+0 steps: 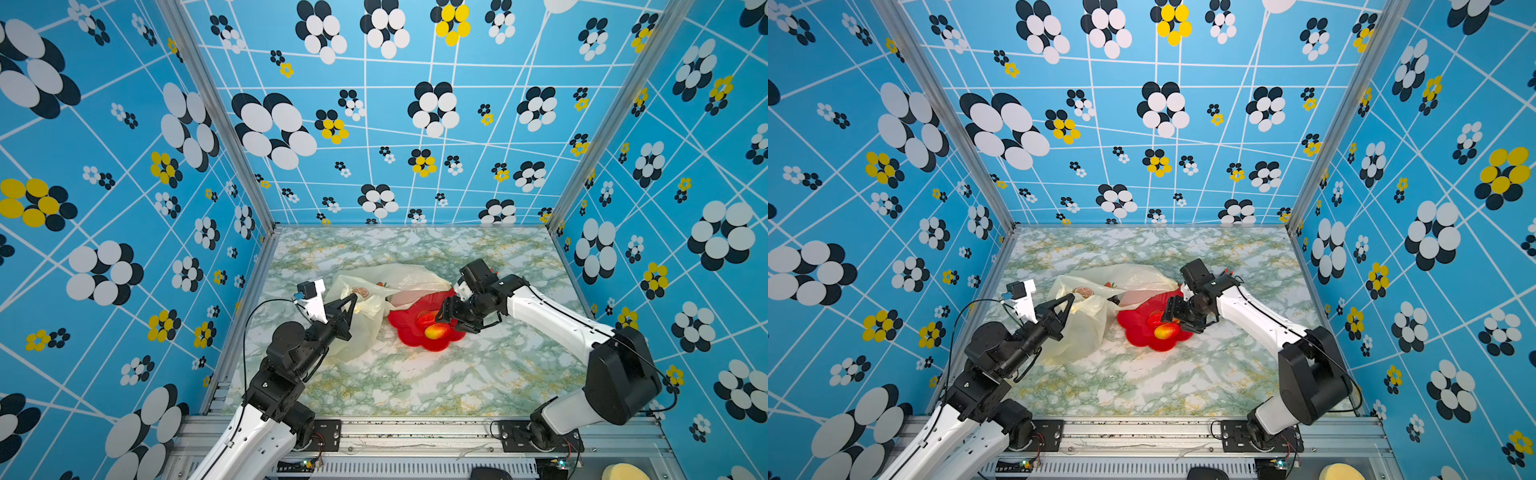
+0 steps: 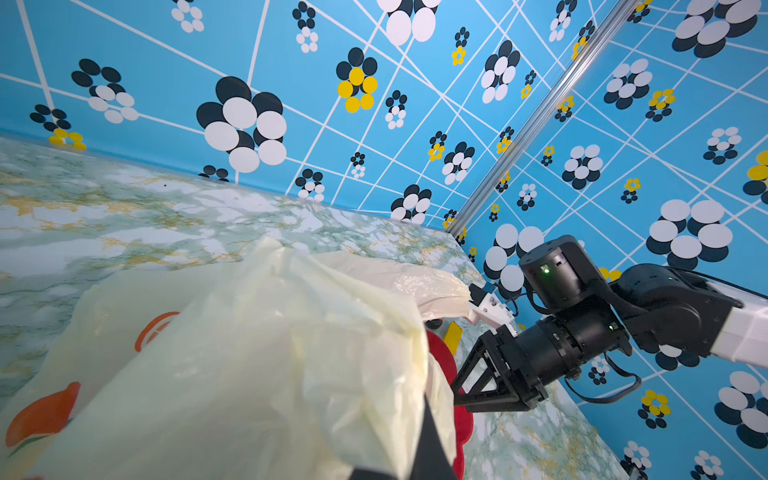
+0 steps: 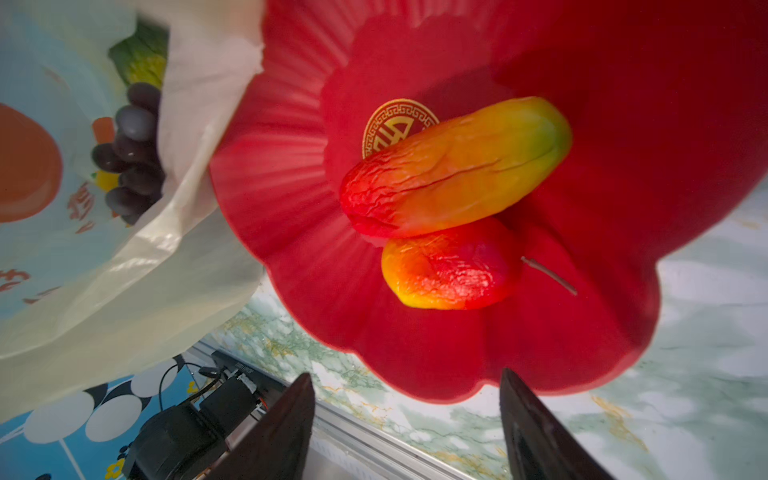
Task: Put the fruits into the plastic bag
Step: 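Move the right gripper back over the plate to the red-yellow pepper, then lower the right gripper and close it on the red-yellow pepper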
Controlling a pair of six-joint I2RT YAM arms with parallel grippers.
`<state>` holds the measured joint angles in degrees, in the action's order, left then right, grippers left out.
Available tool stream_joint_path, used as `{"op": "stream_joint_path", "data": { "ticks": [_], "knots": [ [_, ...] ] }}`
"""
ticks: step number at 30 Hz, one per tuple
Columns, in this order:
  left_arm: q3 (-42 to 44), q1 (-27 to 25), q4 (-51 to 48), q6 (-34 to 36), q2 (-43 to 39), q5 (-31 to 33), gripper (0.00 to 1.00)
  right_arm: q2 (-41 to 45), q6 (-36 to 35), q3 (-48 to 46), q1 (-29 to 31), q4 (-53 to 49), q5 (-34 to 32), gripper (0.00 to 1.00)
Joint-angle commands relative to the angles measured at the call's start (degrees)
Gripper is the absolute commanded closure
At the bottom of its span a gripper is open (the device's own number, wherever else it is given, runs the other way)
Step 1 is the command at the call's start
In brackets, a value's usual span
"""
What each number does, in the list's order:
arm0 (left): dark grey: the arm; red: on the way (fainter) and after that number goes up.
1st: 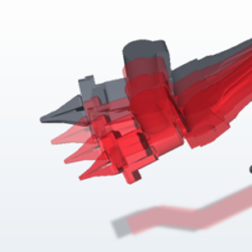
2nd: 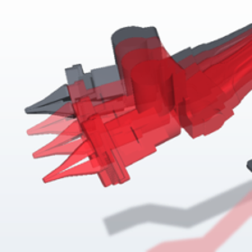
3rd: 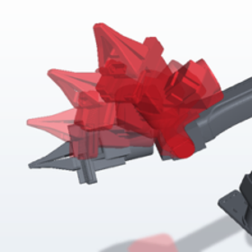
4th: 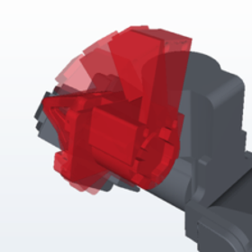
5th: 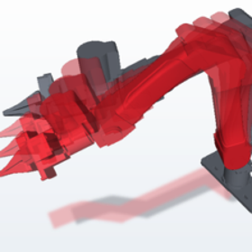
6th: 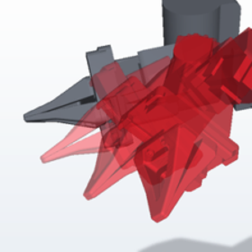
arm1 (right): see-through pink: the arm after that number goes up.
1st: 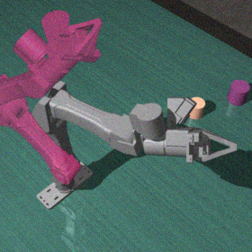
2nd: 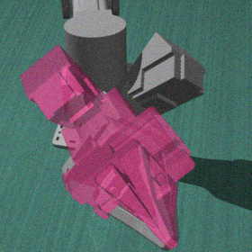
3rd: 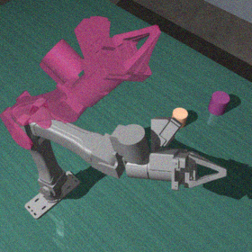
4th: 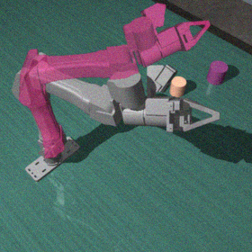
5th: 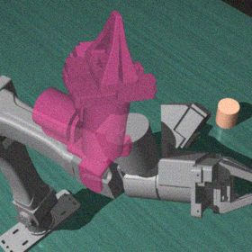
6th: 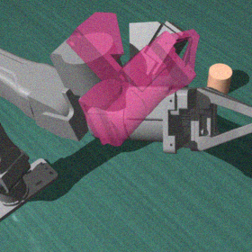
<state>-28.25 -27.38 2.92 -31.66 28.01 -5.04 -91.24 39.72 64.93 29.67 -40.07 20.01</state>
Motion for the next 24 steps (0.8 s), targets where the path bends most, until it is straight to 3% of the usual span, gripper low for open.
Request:
{"op": "stream_joint_path", "data": {
  "ticks": [1, 11, 24],
  "knots": [
    [-0.5, 0.4, -0.5, 1.4, -0.5, 1.0, 1.0, -3.0, -2.1, 3.2, 0.2, -0.4, -3.0, 0.28],
    [-0.6, 0.4, 0.9, 2.4, 1.6, 1.1, 1.0, -12.2, -2.6, 8.0, 0.2, 2.4, -4.2, 0.27],
    [-1.7, 0.4, 0.4, 2.8, 3.2, 1.1, 1.0, -18.2, -0.5, 11.0, 0.4, 6.8, -3.1, 0.18]
  ]
}}
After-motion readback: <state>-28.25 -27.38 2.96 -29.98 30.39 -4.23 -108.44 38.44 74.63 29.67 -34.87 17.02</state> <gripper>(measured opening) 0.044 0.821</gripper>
